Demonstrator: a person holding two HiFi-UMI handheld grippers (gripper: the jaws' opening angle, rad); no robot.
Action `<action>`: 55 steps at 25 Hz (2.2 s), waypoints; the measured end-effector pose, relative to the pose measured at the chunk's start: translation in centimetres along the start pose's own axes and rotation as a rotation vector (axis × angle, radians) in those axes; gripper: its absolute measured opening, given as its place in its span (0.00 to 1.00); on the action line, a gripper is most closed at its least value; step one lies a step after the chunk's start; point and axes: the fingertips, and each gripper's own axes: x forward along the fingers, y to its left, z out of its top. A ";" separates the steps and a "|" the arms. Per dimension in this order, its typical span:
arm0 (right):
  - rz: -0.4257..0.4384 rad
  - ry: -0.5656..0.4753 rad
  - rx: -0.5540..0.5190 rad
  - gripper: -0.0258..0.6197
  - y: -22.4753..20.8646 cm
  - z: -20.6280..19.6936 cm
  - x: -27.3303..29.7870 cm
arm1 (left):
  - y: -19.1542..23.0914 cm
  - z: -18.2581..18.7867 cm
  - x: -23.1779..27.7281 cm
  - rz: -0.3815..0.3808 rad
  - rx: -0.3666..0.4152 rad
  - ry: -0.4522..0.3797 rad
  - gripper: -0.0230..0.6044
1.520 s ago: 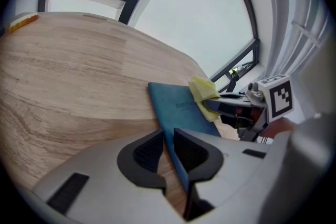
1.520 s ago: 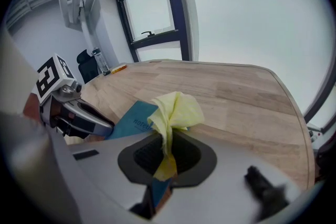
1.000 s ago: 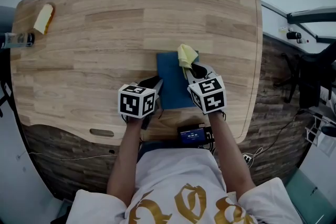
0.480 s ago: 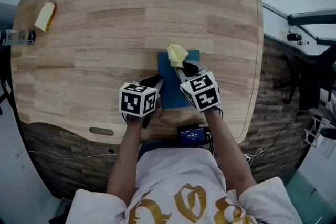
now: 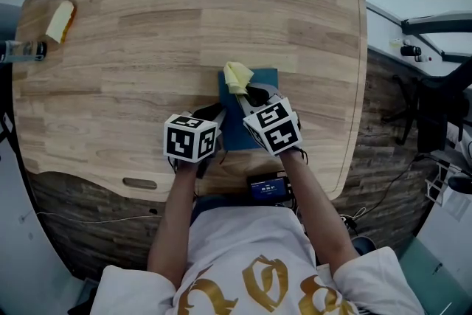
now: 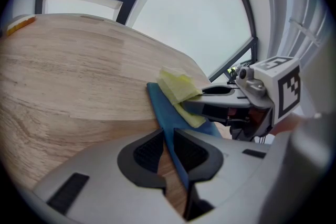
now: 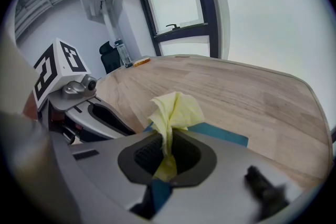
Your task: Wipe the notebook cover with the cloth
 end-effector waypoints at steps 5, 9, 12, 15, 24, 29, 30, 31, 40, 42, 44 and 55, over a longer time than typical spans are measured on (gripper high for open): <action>0.021 0.009 -0.010 0.10 0.8 -0.3 0.1 | 0.0 0.0 0.0 -0.007 -0.006 -0.002 0.14; 0.029 0.010 -0.010 0.10 1.2 -0.6 0.0 | -0.1 0.0 0.1 -0.007 -0.005 -0.003 0.14; 0.035 0.016 -0.014 0.10 1.7 -0.9 0.0 | 0.0 0.0 0.0 -0.008 -0.003 -0.008 0.14; 0.027 0.002 -0.020 0.10 1.8 -0.9 -0.1 | 0.0 0.0 0.0 -0.004 0.008 -0.012 0.14; 0.038 0.000 -0.009 0.10 3.0 -2.1 -0.6 | 0.0 -0.1 0.0 0.001 0.009 -0.039 0.14; 0.047 0.007 0.010 0.10 3.8 -3.1 -1.0 | 0.0 0.0 0.0 0.005 0.005 -0.064 0.14; 0.049 0.006 0.013 0.10 4.0 -3.2 -1.1 | 0.0 0.0 0.0 0.008 0.006 -0.068 0.14; 0.050 0.007 0.018 0.10 4.2 -3.4 -1.1 | 0.0 -0.1 0.0 0.012 0.007 -0.072 0.14; 0.044 0.016 -0.007 0.10 5.4 -4.9 -1.7 | 0.0 -0.2 0.0 0.028 0.006 -0.082 0.14; 0.049 0.022 -0.001 0.10 5.7 -5.2 -1.8 | 0.0 -0.2 0.0 0.031 0.007 -0.082 0.14; 0.053 0.038 0.008 0.10 5.8 -5.7 -2.1 | 0.0 -0.1 0.1 0.034 0.010 -0.083 0.14; 0.076 0.043 0.017 0.10 7.5 -7.6 -3.0 | 0.0 -0.1 0.1 0.032 0.015 -0.084 0.14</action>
